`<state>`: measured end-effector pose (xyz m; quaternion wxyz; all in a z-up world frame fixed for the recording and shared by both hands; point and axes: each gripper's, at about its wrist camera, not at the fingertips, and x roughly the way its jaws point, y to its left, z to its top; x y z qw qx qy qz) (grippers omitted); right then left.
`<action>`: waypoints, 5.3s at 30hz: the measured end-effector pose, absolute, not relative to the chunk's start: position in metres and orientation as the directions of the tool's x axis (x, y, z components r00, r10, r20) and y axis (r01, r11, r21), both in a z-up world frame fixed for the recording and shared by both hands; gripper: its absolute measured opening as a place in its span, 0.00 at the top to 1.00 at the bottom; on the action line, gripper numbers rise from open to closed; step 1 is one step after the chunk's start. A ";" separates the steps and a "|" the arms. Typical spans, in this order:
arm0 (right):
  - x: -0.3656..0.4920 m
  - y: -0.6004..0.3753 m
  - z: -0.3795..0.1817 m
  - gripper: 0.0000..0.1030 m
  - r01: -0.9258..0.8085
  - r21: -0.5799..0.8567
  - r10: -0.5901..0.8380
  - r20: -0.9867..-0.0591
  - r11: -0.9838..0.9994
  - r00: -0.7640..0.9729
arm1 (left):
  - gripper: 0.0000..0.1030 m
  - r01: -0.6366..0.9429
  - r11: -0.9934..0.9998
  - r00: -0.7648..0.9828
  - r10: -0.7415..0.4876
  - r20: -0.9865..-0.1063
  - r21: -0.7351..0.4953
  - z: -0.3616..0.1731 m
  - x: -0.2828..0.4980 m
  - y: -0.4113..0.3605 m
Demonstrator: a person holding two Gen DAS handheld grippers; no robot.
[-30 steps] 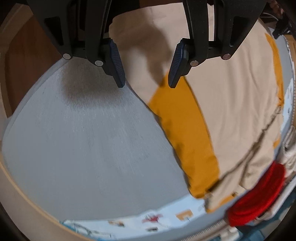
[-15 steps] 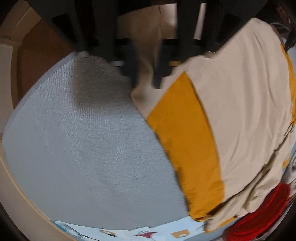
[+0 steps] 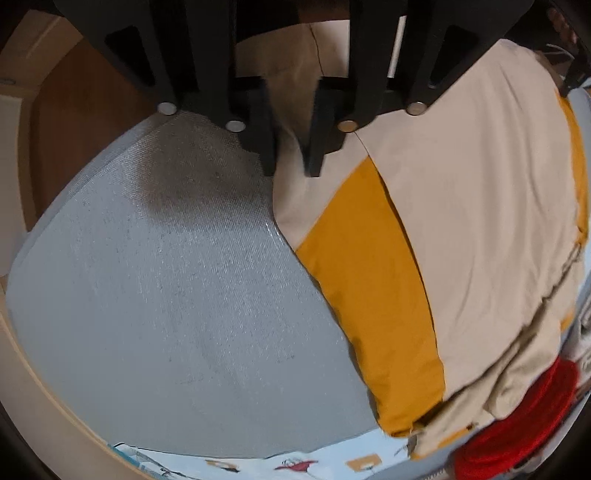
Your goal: Fold large clothes
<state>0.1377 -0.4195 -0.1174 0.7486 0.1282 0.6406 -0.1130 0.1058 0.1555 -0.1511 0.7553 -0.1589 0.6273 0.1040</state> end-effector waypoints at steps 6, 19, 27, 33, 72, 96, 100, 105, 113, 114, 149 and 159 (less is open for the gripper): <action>0.140 -0.409 -0.118 0.74 0.283 0.003 -0.040 -0.988 0.959 0.147 | 0.80 -0.332 0.941 0.185 -0.007 -0.983 -0.070 -0.152 0.111 0.149; 0.152 -0.399 -0.121 0.89 0.249 0.007 -0.036 -0.985 0.968 0.166 | 0.80 -0.323 0.945 0.187 0.010 -0.982 -0.052 -0.159 0.119 0.132; 0.152 -0.399 -0.103 0.96 0.248 0.042 -0.018 -0.971 0.968 0.236 | 0.91 -0.309 0.950 0.204 0.010 -0.979 -0.054 -0.156 0.116 0.127; 0.151 -0.400 -0.124 0.83 0.242 0.005 -0.037 -0.985 0.970 0.169 | 0.89 -0.298 0.954 0.186 0.022 -0.982 -0.035 -0.163 0.119 0.125; 0.013 -0.389 0.105 0.98 0.068 0.323 0.226 -0.784 0.944 0.578 | 0.99 -0.039 0.985 0.504 -0.126 -0.855 -0.169 0.009 -0.006 0.099; 0.285 -0.416 0.021 0.98 0.208 0.252 0.080 -0.796 0.945 0.599 | 0.99 -0.244 0.934 0.458 -0.128 -0.879 -0.263 -0.063 0.258 0.151; 0.319 -0.408 -0.018 0.98 0.236 0.207 0.051 -0.844 0.950 0.534 | 0.98 -0.265 0.927 0.401 -0.146 -0.905 -0.267 -0.083 0.273 0.151; 0.332 -0.403 -0.020 0.98 0.239 0.193 0.038 -0.846 0.952 0.531 | 0.96 -0.291 0.913 0.394 -0.156 -0.906 -0.284 -0.088 0.279 0.158; 0.322 -0.412 -0.012 0.91 0.279 0.238 0.052 -0.838 0.930 0.543 | 0.86 -0.348 0.873 0.425 -0.179 -0.887 -0.342 -0.079 0.267 0.174; 0.317 -0.416 -0.007 0.91 0.294 0.246 0.041 -0.826 0.924 0.562 | 0.82 -0.356 0.871 0.433 -0.169 -0.886 -0.340 -0.076 0.264 0.176; 0.318 -0.404 -0.088 0.75 0.102 0.195 0.141 -0.909 0.975 0.393 | 0.61 -0.333 0.901 0.360 -0.151 -0.921 -0.278 -0.127 0.312 0.189; 0.310 -0.395 -0.047 0.96 0.036 0.181 0.130 -0.818 0.983 0.560 | 0.99 -0.258 0.922 0.475 -0.141 -0.869 -0.290 -0.096 0.313 0.186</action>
